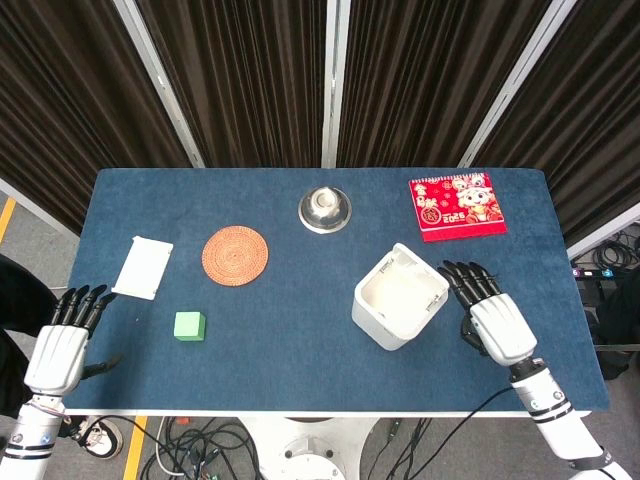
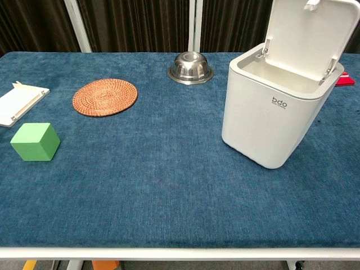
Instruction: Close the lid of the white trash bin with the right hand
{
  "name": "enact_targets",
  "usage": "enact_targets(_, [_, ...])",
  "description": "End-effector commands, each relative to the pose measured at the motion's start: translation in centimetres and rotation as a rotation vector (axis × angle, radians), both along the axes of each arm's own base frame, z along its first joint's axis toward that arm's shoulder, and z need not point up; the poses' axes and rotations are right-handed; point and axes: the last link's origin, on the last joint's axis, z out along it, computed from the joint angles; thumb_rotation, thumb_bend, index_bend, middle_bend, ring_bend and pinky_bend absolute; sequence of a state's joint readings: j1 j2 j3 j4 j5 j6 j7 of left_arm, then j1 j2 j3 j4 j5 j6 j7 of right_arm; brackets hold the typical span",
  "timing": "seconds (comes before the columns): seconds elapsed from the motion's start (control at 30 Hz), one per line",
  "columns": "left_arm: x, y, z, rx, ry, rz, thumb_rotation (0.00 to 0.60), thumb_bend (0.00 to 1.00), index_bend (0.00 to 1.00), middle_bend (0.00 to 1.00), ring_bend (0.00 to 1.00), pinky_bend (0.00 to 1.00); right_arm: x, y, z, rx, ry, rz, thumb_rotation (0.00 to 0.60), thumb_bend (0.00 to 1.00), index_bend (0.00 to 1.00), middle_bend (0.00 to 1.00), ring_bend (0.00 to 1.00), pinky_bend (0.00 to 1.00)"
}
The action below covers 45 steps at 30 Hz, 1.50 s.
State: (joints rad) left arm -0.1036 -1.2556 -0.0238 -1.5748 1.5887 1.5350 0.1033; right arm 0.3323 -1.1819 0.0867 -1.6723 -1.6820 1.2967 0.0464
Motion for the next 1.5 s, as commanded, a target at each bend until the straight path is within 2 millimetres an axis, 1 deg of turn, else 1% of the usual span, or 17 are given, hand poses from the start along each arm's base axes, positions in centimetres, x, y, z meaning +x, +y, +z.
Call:
enact_targets(0.03, [0.0, 0.0, 0.0, 0.001, 0.0, 0.002, 0.6, 0.0, 0.16, 0.09, 0.04, 0.08, 0.5, 0.2, -0.6, 0.021, 0.006, 0.021, 0.6, 1.0, 0.0, 0.02, 0.0, 0.0])
enact_targets(0.3, [-0.1, -0.1, 0.0, -0.002, -0.002, 0.002, 0.6, 0.0, 0.16, 0.09, 0.04, 0.08, 1.8, 1.3, -2.5, 0.089, 0.059, 0.087, 0.6, 1.0, 0.0, 0.03, 0.0, 0.0])
enact_targets(0.6, [-0.1, -0.1, 0.1, 0.002, -0.006, 0.001, 0.6, 0.0, 0.16, 0.09, 0.04, 0.08, 2.5, 2.1, -3.6, 0.124, 0.143, 0.119, 0.6, 1.0, 0.0, 0.06, 0.0, 0.0])
enact_targets(0.7, [-0.1, -0.1, 0.1, 0.0, -0.006, 0.001, 0.6, 0.0, 0.16, 0.09, 0.04, 0.08, 2.4, 2.3, -3.8, 0.13, 0.166, 0.119, 0.6, 1.0, 0.0, 0.07, 0.0, 0.0])
enact_targets(1.0, [-0.2, -0.1, 0.0, -0.001, -0.008, 0.003, 0.6, 0.0, 0.16, 0.09, 0.04, 0.08, 1.8, 2.5, -4.4, 0.134, 0.267, 0.114, 0.6, 1.0, 0.0, 0.16, 0.0, 0.0])
enact_targets(1.2, [-0.2, -0.2, 0.3, 0.01, -0.011, 0.0, 0.6, 0.0, 0.16, 0.09, 0.04, 0.08, 1.1, 2.4, -5.1, 0.181, 0.332, 0.068, 0.6, 1.0, 0.0, 0.17, 0.0, 0.0])
enact_targets(1.27, [-0.3, -0.2, 0.3, 0.01, -0.011, 0.002, 0.6, 0.0, 0.16, 0.09, 0.04, 0.08, 1.1, 2.4, -5.0, 0.178, 0.333, 0.064, 0.6, 1.0, 0.0, 0.17, 0.0, 0.0])
enact_targets(1.37, [-0.3, -0.2, 0.3, 0.009, -0.011, 0.002, 0.6, 0.0, 0.16, 0.09, 0.04, 0.08, 1.9, 2.4, -4.4, 0.129, 0.283, 0.09, 0.6, 1.0, 0.0, 0.14, 0.0, 0.0])
enact_targets(1.47, [-0.2, -0.2, 0.3, 0.012, -0.012, -0.001, 0.6, 0.0, 0.16, 0.09, 0.04, 0.08, 2.6, 2.4, -2.9, 0.039, 0.202, 0.13, 0.6, 1.0, 0.0, 0.08, 0.0, 0.0])
enact_targets(1.5, [-0.2, -0.2, 0.4, 0.013, -0.011, -0.001, 0.6, 0.0, 0.16, 0.09, 0.04, 0.08, 2.7, 2.3, -2.0, -0.006, 0.168, 0.142, 0.6, 1.0, 0.0, 0.05, 0.0, 0.0])
